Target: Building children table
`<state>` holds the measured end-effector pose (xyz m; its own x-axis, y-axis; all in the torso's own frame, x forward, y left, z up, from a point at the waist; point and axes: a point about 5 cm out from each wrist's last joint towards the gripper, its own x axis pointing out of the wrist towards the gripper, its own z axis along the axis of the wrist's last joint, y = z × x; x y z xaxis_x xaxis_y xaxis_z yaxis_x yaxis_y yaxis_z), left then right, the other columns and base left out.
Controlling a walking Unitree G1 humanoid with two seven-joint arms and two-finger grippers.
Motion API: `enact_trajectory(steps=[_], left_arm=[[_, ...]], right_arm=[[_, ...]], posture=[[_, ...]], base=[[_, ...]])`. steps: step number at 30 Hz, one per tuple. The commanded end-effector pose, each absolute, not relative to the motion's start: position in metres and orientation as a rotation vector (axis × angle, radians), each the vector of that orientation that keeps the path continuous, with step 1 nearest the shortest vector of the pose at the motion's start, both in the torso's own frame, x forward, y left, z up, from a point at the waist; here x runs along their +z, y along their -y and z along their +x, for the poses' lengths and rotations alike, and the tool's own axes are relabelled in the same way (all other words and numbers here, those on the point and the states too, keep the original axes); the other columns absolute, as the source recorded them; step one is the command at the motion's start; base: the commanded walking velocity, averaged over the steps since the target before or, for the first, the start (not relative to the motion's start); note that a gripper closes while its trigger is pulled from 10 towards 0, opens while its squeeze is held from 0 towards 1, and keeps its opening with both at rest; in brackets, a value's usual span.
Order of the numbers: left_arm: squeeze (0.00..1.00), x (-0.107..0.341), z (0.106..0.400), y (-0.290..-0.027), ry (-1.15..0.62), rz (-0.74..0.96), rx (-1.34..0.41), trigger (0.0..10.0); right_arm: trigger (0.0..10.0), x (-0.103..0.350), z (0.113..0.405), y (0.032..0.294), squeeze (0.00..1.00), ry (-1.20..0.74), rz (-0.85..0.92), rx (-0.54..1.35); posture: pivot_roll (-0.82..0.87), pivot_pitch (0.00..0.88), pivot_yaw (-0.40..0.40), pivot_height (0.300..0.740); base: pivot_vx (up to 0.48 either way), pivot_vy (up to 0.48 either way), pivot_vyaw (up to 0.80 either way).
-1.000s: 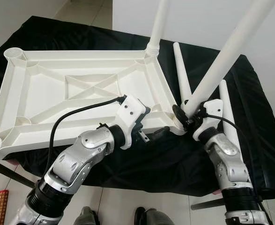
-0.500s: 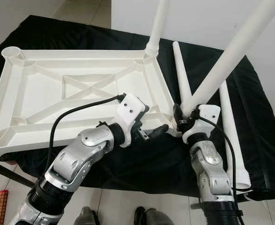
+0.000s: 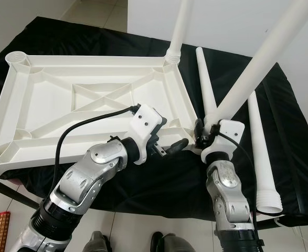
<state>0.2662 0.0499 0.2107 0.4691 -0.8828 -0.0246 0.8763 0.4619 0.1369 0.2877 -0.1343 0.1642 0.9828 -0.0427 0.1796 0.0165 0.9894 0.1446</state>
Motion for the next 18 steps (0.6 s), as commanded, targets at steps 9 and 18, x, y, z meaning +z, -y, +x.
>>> enact_trajectory(steps=[9, 18], left_arm=[[0.0, 0.207, 0.264, -0.049, 0.047, 0.146, -1.113, 10.0], [0.0, 0.206, 0.262, -0.049, 0.042, 0.149, -1.117, 10.0]], right_arm=[[10.0, 0.166, 0.29, 0.134, 0.58, 0.194, 0.146, 0.141], [10.0, 0.167, 0.297, 0.152, 0.0, 0.192, 0.046, 0.319]], posture=[[0.04, 0.134, -0.094, 0.74], [0.05, 0.124, -0.092, 0.74]], base=[[0.0, 0.0, 0.0], [0.0, 0.0, 0.0]])
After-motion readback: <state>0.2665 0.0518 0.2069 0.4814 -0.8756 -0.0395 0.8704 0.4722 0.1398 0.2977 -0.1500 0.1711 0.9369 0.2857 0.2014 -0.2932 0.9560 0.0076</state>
